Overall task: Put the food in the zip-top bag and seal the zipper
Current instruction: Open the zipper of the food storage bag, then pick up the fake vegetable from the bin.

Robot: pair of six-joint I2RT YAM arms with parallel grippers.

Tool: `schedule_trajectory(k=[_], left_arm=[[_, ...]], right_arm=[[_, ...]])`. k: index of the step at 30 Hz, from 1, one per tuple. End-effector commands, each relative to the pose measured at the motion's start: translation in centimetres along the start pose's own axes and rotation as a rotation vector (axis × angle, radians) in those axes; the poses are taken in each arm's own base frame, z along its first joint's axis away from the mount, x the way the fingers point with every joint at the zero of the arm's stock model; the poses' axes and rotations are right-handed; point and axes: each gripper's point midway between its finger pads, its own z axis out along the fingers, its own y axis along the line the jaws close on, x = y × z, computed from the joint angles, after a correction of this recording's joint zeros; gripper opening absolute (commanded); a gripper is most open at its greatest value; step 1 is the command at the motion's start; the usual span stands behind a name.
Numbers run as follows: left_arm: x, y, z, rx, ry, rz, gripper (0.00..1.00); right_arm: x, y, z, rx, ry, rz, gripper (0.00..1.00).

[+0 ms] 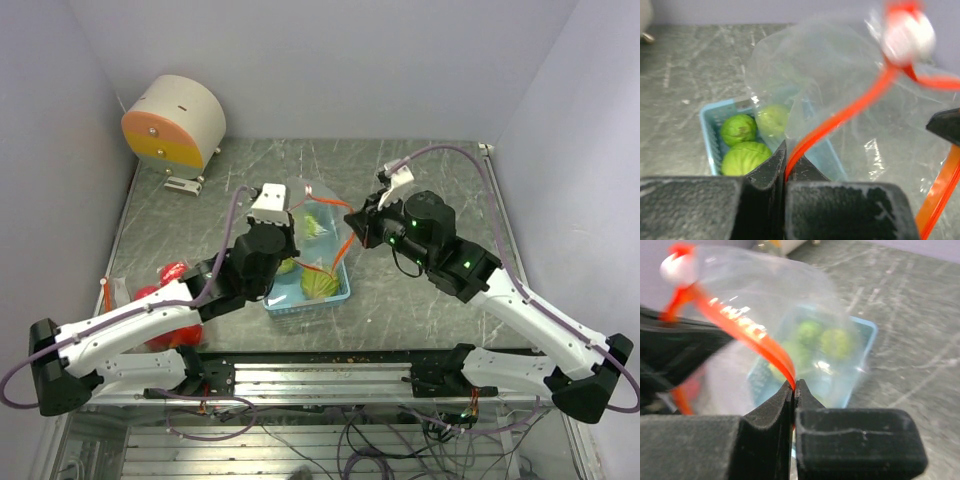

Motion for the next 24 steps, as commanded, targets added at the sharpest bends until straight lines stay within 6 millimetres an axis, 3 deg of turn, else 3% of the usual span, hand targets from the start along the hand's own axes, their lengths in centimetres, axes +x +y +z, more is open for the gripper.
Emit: schedule_trajectory(k=[1, 5, 8, 10, 15, 17, 20, 24], left_arm=[[-4.0, 4.4, -3.0, -0.138, -0.004, 0.088, 0.07], [-5.6, 7.2, -5.3, -0.208, 0.011, 0.14, 0.07], [-6.9, 9.1, -7.1, -0.25, 0.011, 0.163, 0.07], [-8.2, 10.0, -8.3, -0.258, 0.003, 0.161, 0.07], [-9.9, 11.6, -10.2, -0.276, 0.007, 0.204, 0.07], [-9.5, 12.6, -10.6, -0.32, 0.041, 0.247, 0.07], [-8.1, 13.7, -10.5, -0.405, 0.082, 0.298, 0.07], [-4.5, 13.5, -9.1, -0.439, 0.135, 0.324, 0.07]], right_arm=[[-1.6, -5.3, -1.8, 0.324, -0.063, 0.043, 0.0], [-1.3, -8.3, -2.7, 0.505, -0.05, 0.045, 0.0], [-0.9, -8.3, -1.8, 0.511, -0.04, 0.03, 0.0], [-0.6, -6.5, 0.3, 0.396, -0.027, 0.021, 0.0], [1.7, 3.2, 6.7, -0.141, 0.014, 0.096, 0.0], [3.0, 5.6, 8.2, -0.248, 0.03, 0.131, 0.0], [5.3, 7.3, 10.0, -0.301, 0.074, 0.138, 0.0], [8.6, 7.0, 11.8, -0.272, 0.135, 0.129, 0.0]])
